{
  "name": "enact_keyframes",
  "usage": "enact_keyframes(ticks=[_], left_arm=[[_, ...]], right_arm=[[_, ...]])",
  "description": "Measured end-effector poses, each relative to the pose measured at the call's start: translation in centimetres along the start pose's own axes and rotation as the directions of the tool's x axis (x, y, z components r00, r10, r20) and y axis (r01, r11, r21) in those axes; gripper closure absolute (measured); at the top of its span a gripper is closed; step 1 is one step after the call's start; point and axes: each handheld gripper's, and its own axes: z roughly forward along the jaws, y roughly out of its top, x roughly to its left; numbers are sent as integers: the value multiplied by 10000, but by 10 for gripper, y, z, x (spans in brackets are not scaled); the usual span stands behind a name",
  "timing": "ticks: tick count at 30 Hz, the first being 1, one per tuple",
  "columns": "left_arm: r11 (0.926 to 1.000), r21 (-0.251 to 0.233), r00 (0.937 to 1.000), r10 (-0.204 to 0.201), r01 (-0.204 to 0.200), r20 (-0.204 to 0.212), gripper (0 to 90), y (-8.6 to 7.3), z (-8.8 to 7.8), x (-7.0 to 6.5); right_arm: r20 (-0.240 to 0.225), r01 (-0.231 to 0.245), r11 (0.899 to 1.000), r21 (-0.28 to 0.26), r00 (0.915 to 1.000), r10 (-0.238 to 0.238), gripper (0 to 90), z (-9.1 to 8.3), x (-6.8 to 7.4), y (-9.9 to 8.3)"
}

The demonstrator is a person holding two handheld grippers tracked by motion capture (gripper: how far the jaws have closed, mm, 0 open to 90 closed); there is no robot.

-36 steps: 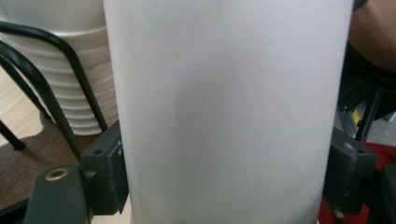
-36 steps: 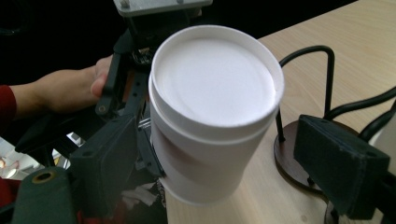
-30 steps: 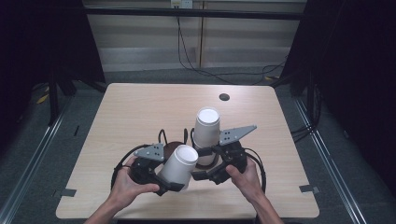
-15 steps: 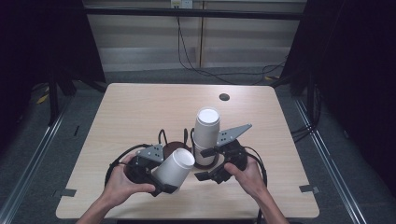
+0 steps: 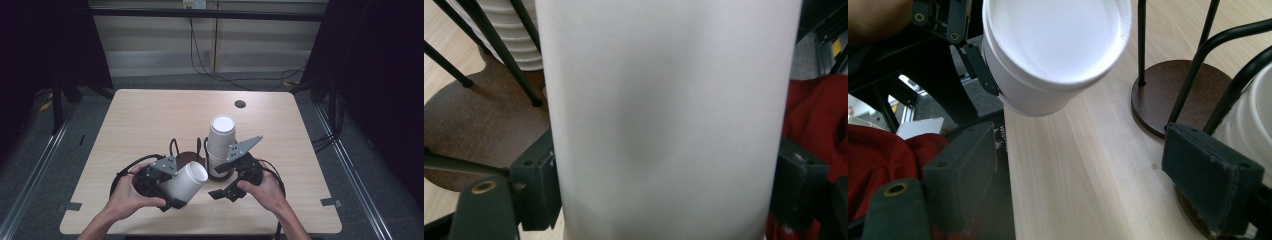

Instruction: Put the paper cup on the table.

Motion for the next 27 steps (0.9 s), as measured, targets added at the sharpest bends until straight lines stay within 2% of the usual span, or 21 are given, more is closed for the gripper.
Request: enact_keyframes(ticks=[2,5,7,9,11,13,14,16,20,22,24,27], left_arm=[[9996,267,9995,-34,42,-310,190,4,1,1],[9988,497,9996,33,-18,-286,190,10,3,2],[9972,724,9995,210,-192,-242,190,14,4,2],[9940,1043,9990,353,-322,-281,190,16,7,1],[9890,1394,9983,534,-493,-254,190,17,12,0],[9887,1377,9977,629,-587,-260,190,17,14,-1],[9871,1485,9974,658,-605,-307,190,17,15,-2],[9845,1611,9945,808,-691,-670,190,18,15,-4],[9799,1847,9942,884,-757,-616,190,17,17,-9],[9750,2043,9938,990,-868,-499,190,17,20,-11],[9657,2328,9911,1272,-1148,-389,190,17,23,-12],[9590,2564,9911,1314,-1212,-231,190,18,30,-15]], right_arm=[[7,87,9998,191,10000,-87,153,1,1,2],[-64,185,9990,399,9998,-183,164,1,2,5],[72,280,9962,828,9996,-287,148,2,2,6],[5,239,9956,911,9997,-241,146,3,1,5],[-94,284,9920,1231,9996,-275,144,7,0,4],[-103,279,9902,1371,9996,-267,144,8,-1,4],[-26,297,9855,1671,9996,-297,144,11,-2,4],[-103,269,9857,1664,9996,-255,145,12,-2,3],[241,451,9671,2505,9983,-528,147,20,1,2],[-45,647,9546,2909,9978,-663,163,26,2,0],[12,681,9515,3000,9974,-718,169,28,3,1],[-82,744,9491,3059,9971,-756,165,30,4,2]])
